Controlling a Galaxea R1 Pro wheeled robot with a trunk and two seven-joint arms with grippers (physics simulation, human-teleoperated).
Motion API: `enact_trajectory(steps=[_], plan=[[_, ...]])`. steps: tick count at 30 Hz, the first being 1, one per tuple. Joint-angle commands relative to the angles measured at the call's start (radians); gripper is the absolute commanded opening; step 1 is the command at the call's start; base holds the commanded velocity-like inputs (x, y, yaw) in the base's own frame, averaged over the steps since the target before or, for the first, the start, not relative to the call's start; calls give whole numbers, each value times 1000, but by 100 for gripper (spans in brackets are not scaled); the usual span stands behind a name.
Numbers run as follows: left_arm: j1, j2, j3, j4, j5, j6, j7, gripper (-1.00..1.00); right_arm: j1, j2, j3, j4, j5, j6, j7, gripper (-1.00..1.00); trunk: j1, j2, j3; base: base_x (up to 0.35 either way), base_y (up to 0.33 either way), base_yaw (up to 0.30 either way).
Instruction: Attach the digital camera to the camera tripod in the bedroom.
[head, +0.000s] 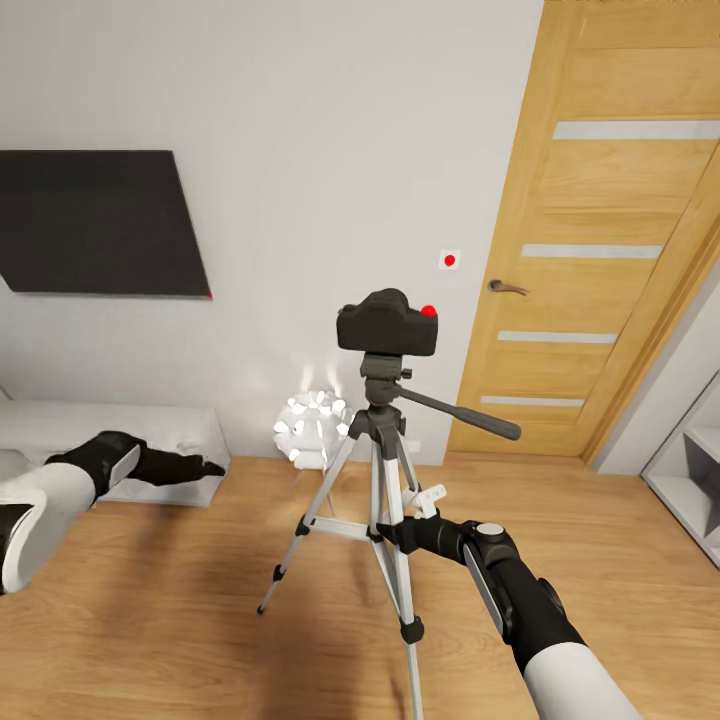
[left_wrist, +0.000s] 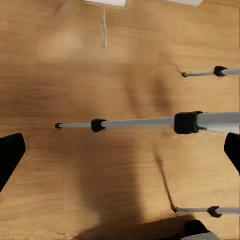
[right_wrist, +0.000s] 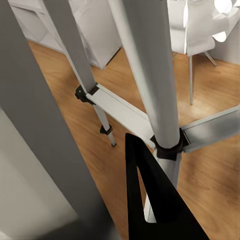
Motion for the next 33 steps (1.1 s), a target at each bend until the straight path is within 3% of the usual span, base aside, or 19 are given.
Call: enact_trajectory(steps=[1, 3, 4, 6, 7, 8, 9, 13, 16, 17, 21, 23, 25, 28, 29, 33], plan=[[65, -5, 0, 0, 6, -20, 56, 100, 0, 0, -1, 1, 48, -2, 6, -100, 1, -2, -2, 0, 0, 0], [138, -12, 2, 0, 15, -54, 103, 100, 0, 0, -1, 1, 49, -2, 7, -100, 1, -2, -2, 0, 0, 0], [215, -17, 4, 0, 32, -100, 139, 100, 0, 0, -1, 1, 49, -2, 7, -100, 1, -2, -2, 0, 0, 0], [292, -20, 5, 0, 58, -158, 163, 100, 0, 0, -1, 1, 49, -2, 7, -100, 1, -2, -2, 0, 0, 0], [367, -23, 6, 1, 94, -224, 178, 100, 0, 0, -1, 1, 49, -2, 7, -100, 1, -2, -2, 0, 0, 0], [405, -23, 6, 1, 116, -261, 183, 100, 0, 0, -1, 1, 48, -2, 7, -100, 1, -2, -2, 0, 0, 0], [481, -25, 7, 1, 168, -338, 191, 100, 0, 0, -1, 1, 48, -2, 7, -100, 1, -2, -2, 0, 0, 0], [622, -29, 7, 1, 290, -484, 200, 100, 0, 1, -1, 2, 46, -2, 7, -100, 1, -2, -2, 0, 0, 0], [711, -31, 8, 1, 378, -557, 203, 100, 0, 1, -1, 2, 46, -2, 7, -100, 1, -2, -2, 0, 0, 0], [762, -33, 8, 1, 430, -585, 205, 100, 0, 1, -1, 2, 45, -2, 7, -100, 1, -2, -2, 0, 0, 0], [840, -48, 8, 1, 500, -614, 214, 100, 0, 1, -1, 2, 45, -1, 7, -100, 1, -2, -2, 0, 0, 0], [890, -81, 8, 2, 529, -624, 261, 100, 0, 1, -1, 2, 45, 0, 7, -100, 1, -2, -2, 0, 0, 0], [909, -103, 8, 2, 537, -624, 310, 100, 0, 1, -1, 2, 45, 0, 7, -100, 1, -2, -2, 0, 0, 0], [931, -138, 7, 2, 543, -609, 419, 100, 0, 1, -1, 2, 45, 0, 6, -100, 1, -2, -2, 0, 0, 0], [940, -163, 6, 3, 545, -586, 510, 100, 0, 1, -1, 2, 45, 0, 6, -100, 1, -2, -2, 0, 0, 0], [950, -209, 6, 3, 547, -530, 684, 100, 0, 1, -1, 2, 47, 0, 4, -100, 1, -2, -2, 0, 0, 0]])
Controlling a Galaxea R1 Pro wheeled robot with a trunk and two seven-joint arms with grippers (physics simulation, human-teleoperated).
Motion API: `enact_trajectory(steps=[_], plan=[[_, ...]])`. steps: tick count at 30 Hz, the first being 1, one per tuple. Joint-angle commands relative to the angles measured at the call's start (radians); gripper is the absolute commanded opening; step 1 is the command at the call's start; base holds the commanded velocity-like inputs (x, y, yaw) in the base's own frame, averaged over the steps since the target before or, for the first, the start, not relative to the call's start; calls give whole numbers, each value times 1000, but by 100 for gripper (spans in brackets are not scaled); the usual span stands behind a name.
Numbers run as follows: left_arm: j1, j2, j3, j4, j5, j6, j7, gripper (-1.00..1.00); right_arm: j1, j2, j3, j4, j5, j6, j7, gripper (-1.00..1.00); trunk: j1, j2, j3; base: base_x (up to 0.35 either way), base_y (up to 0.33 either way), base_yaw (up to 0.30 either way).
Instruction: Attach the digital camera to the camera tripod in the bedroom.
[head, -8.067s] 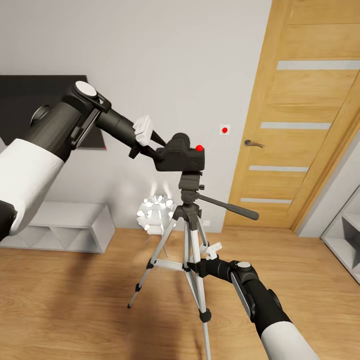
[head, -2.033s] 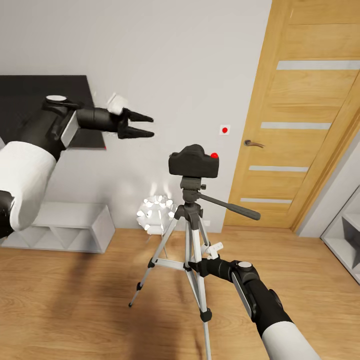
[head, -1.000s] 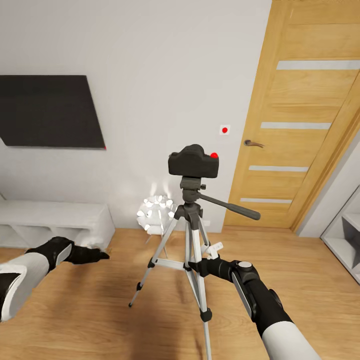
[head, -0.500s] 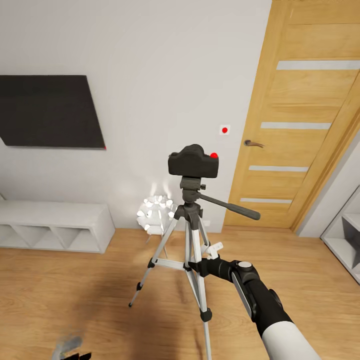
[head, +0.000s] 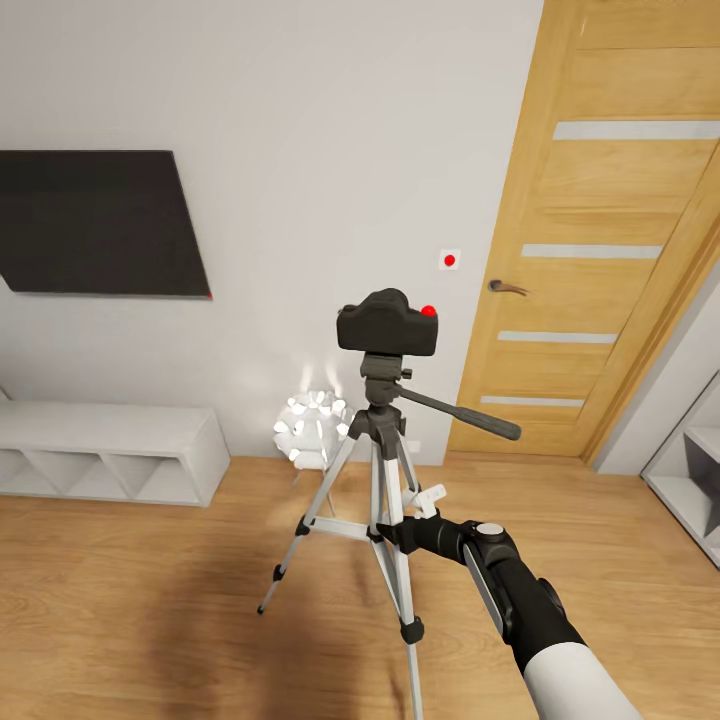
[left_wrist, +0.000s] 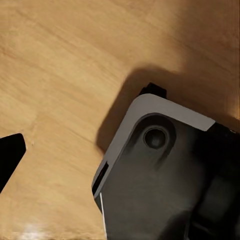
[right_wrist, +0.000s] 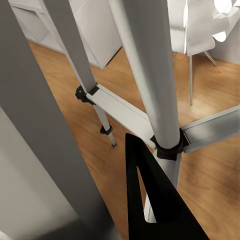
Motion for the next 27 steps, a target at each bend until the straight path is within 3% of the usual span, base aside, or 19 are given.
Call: enact_trajectory(steps=[1, 5, 9, 10, 27], plan=[[0, -9, -9, 0, 8, 12, 35, 100, 0, 0, 0, 1, 50, 0, 6, -100, 1, -2, -2, 0, 0, 0], [4, -33, -9, 0, 9, 38, 119, 100, 0, 0, 0, 0, 51, -1, 6, -100, 1, -2, -2, 0, 0, 0], [5, -42, -9, -1, 12, 42, 143, 100, 0, 0, 0, 0, 50, -2, 6, -100, 1, -2, -2, 0, 0, 0], [5, -43, -8, -1, 13, 42, 146, 100, 0, 0, 0, 0, 50, -2, 6, 100, 1, -2, -2, 0, 0, 0], [6, -50, -9, -1, 16, 47, 159, 100, 0, -1, -1, 0, 47, 0, 3, 100, 1, -2, -2, -2, 0, 0]])
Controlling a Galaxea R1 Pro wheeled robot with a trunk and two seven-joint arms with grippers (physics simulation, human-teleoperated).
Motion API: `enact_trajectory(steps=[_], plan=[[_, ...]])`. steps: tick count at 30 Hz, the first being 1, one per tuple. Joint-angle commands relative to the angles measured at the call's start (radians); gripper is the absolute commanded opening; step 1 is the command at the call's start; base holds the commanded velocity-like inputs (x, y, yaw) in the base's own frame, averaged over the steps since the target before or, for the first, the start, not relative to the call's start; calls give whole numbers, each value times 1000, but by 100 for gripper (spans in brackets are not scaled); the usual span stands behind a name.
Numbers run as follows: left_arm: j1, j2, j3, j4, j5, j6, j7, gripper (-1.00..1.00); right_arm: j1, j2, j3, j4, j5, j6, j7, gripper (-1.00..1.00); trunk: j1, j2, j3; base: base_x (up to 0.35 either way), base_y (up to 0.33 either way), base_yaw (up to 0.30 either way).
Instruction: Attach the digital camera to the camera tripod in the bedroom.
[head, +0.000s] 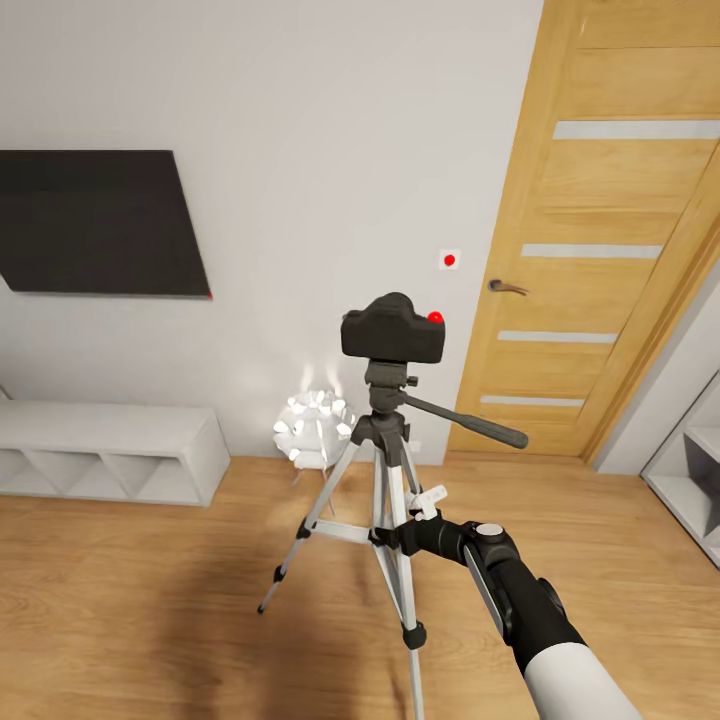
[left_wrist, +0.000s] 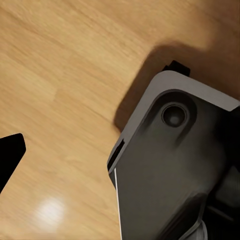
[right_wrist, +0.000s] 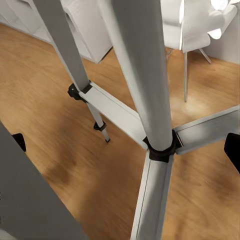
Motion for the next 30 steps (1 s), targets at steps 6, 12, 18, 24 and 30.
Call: enact_trajectory(steps=[6, 12, 18, 24, 30], plan=[[-1, -1, -8, 0, 8, 2, 3, 100, -1, 0, -2, -2, 9, 3, 4, 100, 0, -2, -2, -203, 0, 0], [-1, -1, -7, 0, 9, 2, 3, 100, -1, 0, -2, -2, 9, 3, 4, 100, 0, -2, -2, -310, 0, 0], [-1, -1, -8, 0, 9, 1, 3, 100, -1, 0, -3, -2, 8, 3, 4, 100, 0, -2, -2, -337, 0, 0], [-1, -1, -8, 0, 9, 1, 3, 100, -1, -1, -4, -2, 10, 4, 4, 100, 0, -2, -2, -343, 0, 0], [-1, -1, -8, 0, 9, 1, 3, 100, -1, -1, -5, -2, 11, 6, 3, 100, 0, -2, -2, -345, 0, 0]])
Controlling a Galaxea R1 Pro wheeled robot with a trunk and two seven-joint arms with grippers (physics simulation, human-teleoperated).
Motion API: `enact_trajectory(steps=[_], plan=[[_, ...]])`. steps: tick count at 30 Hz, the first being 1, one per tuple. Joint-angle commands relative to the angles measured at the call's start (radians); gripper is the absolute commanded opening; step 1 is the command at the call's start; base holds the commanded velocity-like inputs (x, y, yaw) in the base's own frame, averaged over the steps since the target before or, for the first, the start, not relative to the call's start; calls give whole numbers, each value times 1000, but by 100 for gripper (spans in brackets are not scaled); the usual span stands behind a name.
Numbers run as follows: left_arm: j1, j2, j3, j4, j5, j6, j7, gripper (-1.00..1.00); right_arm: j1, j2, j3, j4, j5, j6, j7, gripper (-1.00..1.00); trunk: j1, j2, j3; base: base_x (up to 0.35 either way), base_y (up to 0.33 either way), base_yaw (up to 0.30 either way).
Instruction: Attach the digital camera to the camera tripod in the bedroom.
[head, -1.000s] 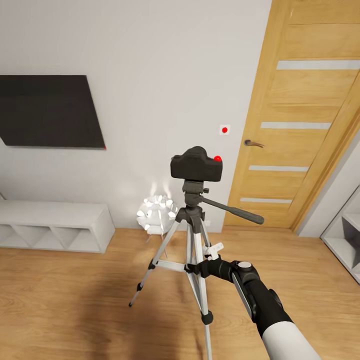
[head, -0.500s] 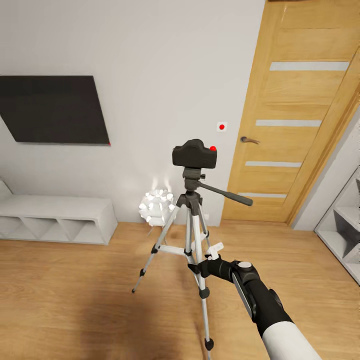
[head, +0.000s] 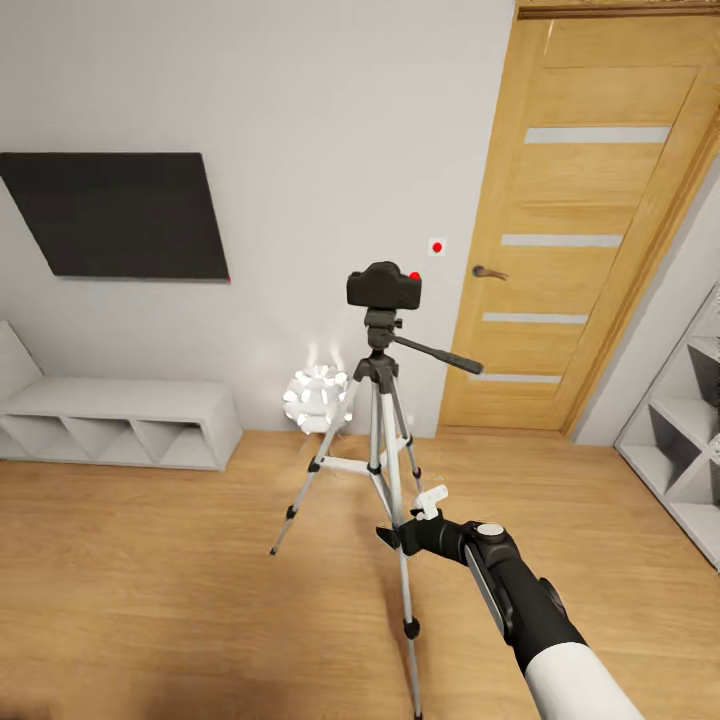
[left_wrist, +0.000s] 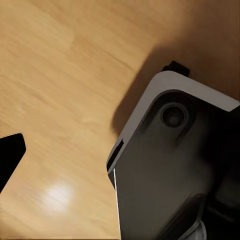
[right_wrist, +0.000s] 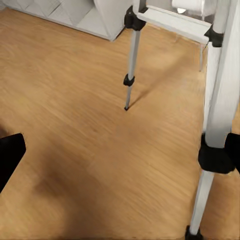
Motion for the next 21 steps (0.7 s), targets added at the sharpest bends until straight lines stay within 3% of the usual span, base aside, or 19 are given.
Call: enact_trajectory(steps=[1, 6, 12, 21], plan=[[-1, 0, -9, 0, 7, 4, 3, 100, -1, 0, -2, -2, 9, 4, 6, 100, 0, -2, -2, -345, 0, 0], [-1, 0, -9, 0, 6, 3, 3, 100, -1, 0, -4, -2, 8, 4, 5, 100, 0, -2, -2, -320, 0, 0], [-1, 0, -9, -1, 3, 3, 3, 100, -1, -12, -8, -2, 7, 8, 2, 100, 0, -2, -2, -128, 0, 0], [-1, 1, -8, -2, 2, -3, 3, 100, -1, -143, -11, 131, 2, 10, -62, 100, 0, -2, -2, -21, 0, 0]])
